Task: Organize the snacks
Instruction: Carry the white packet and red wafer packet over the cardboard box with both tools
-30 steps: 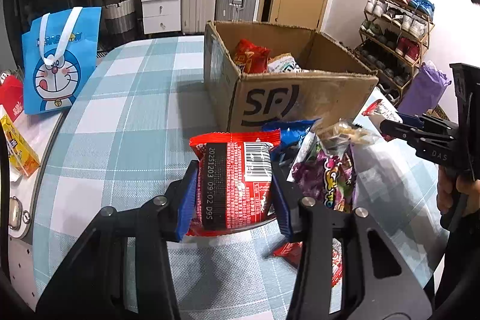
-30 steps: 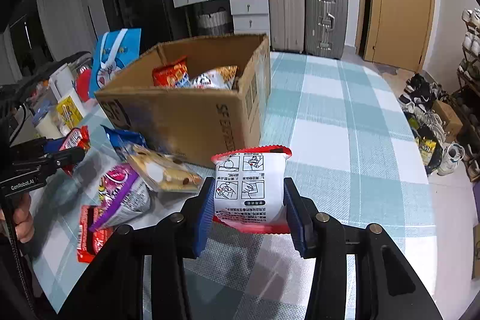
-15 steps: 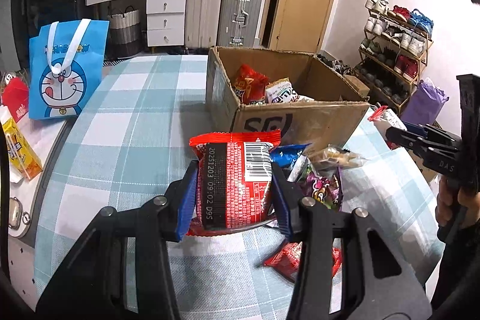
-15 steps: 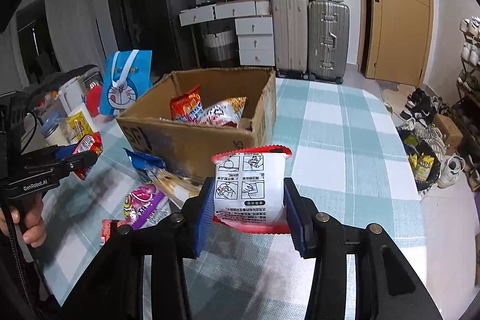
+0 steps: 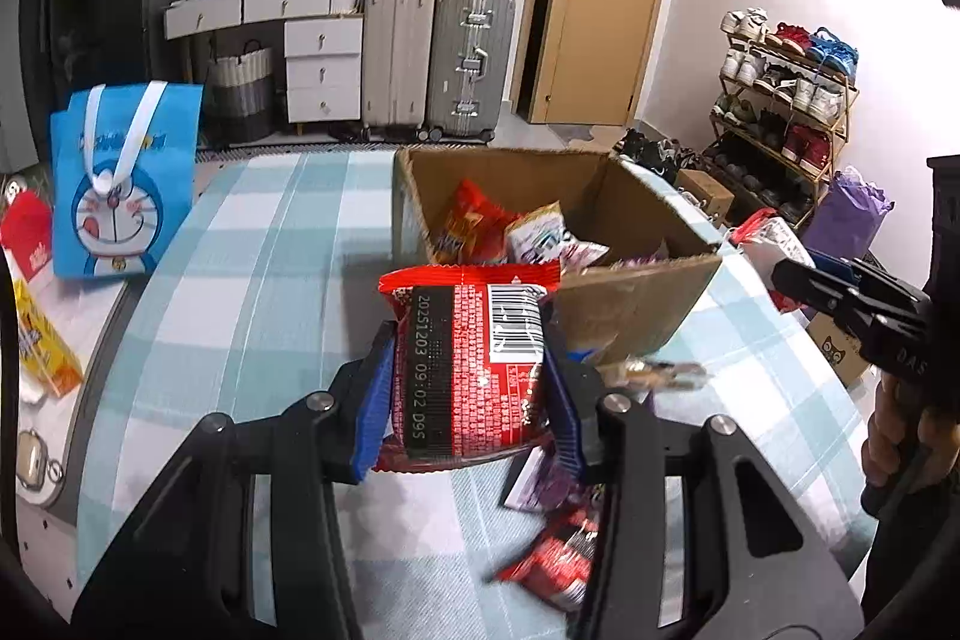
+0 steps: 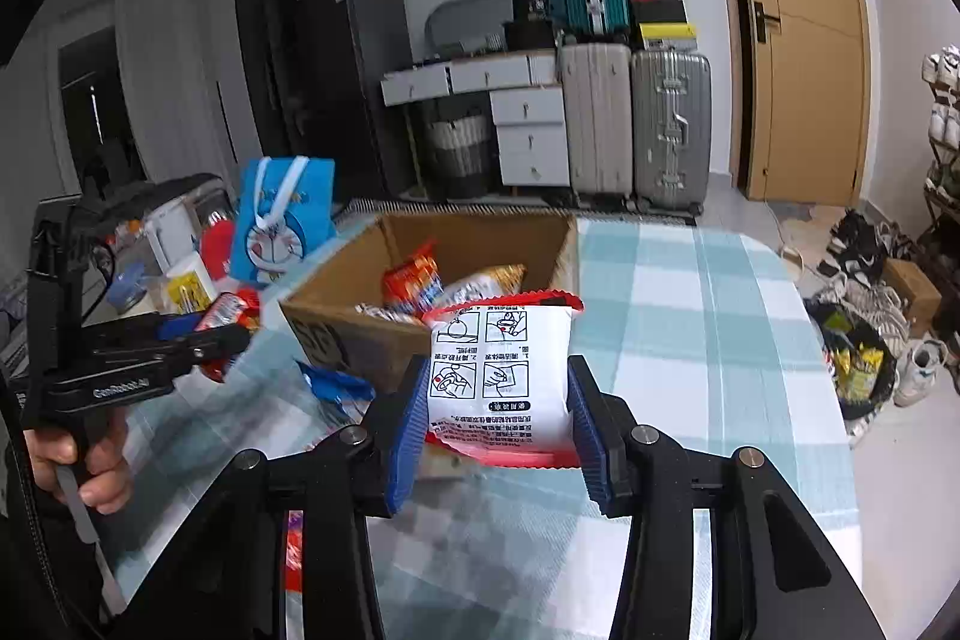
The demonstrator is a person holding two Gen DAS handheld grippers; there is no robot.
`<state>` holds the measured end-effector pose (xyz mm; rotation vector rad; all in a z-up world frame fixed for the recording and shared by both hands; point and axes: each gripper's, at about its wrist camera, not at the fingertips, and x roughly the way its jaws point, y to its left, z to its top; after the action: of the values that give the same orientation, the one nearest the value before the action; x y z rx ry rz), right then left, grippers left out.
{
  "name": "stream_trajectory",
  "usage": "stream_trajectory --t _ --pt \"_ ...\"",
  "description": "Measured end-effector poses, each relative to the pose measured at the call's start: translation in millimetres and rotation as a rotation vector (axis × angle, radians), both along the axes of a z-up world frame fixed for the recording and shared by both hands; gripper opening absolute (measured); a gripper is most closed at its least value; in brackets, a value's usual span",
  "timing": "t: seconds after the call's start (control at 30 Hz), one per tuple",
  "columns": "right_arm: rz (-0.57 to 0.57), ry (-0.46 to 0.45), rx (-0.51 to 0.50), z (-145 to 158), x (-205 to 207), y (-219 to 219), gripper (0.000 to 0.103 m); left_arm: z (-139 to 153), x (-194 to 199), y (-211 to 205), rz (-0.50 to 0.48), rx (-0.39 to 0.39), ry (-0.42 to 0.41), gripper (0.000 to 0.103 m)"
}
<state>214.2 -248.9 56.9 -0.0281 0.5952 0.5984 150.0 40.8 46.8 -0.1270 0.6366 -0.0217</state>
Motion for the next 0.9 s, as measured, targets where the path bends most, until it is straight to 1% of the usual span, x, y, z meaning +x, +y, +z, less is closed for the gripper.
stream_trajectory --t 0.2,0.43,0.67,0.9 --pt "0.020 -0.022 0.025 12 1 13 0.044 17 14 -13 -0.022 0.022 -0.031 0.042" --pt "0.035 -0.016 0.042 22 16 27 0.044 28 33 -23 -0.031 0.038 -0.052 0.042" --pt "0.045 -0.010 0.057 23 33 37 0.044 32 59 -25 -0.017 0.044 -0.055 0.042" --pt "0.060 -0.008 0.050 21 52 47 0.044 27 89 -27 -0.009 0.053 -0.043 0.042"
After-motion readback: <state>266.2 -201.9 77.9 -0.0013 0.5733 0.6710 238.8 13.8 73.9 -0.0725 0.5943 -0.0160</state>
